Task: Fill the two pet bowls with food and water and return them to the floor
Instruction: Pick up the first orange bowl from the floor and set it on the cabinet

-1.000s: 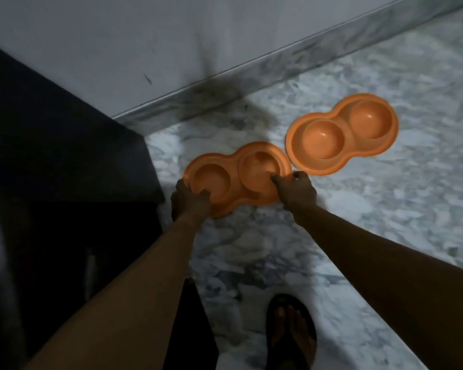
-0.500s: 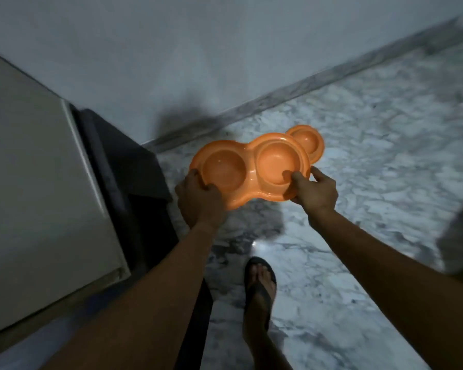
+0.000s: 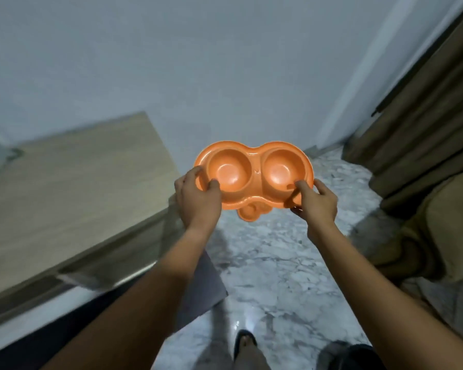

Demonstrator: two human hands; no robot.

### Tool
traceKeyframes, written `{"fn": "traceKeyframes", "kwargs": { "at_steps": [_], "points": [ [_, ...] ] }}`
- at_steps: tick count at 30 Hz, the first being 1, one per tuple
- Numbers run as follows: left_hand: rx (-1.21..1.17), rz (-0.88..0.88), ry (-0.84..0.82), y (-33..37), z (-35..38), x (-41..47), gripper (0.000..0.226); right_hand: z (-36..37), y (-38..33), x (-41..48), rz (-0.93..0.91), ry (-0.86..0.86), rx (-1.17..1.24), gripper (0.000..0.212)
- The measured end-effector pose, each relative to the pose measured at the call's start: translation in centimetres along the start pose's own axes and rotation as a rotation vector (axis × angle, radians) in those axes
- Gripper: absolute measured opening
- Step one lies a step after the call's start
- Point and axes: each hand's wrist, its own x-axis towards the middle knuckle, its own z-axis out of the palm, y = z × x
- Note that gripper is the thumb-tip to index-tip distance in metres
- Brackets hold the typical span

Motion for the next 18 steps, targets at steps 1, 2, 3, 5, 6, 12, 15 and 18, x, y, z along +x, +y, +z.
{"fn": "traceKeyframes", "kwargs": {
  "at_steps": [1,2,3,5,6,12,15,18],
  "points": [
    [-0.007,0.000,0.001,0.4,-3.1,-0.2,0.040,0.4,-0.8,-2.2,-0.013,-0.029,-0.003,0.070],
    [-0.019,0.008,0.012,0.6,-6.1,-0.4,0.040,1.1,-1.4,-4.4,-0.026,-0.063,-0.007,0.072],
    [-0.032,0.010,0.035,0.6,-9.4,-0.6,0.040,2.2,-1.7,-6.7,-0.035,-0.107,-0.014,0.074],
    [-0.023,0.010,0.111,0.0,-15.8,-0.8,0.039,5.3,-1.9,-11.1,-0.060,-0.206,-0.026,0.075],
    [-0.003,0.006,0.153,-0.4,-18.6,-0.9,0.038,6.9,-1.9,-13.0,-0.071,-0.261,-0.019,0.075],
    [0.037,-0.147,0.402,-7.5,-37.3,-3.3,0.036,18.0,1.1,-28.0,-0.086,-0.604,-0.098,0.078],
    [0.028,-0.208,0.486,-12.1,-45.6,-3.6,0.036,23.6,3.4,-35.2,-0.118,-0.700,-0.178,0.080],
    [0.028,-0.232,0.504,-16.2,-52.5,-2.0,0.039,29.4,4.5,-40.9,-0.177,-0.731,-0.252,0.070]
  ]
}}
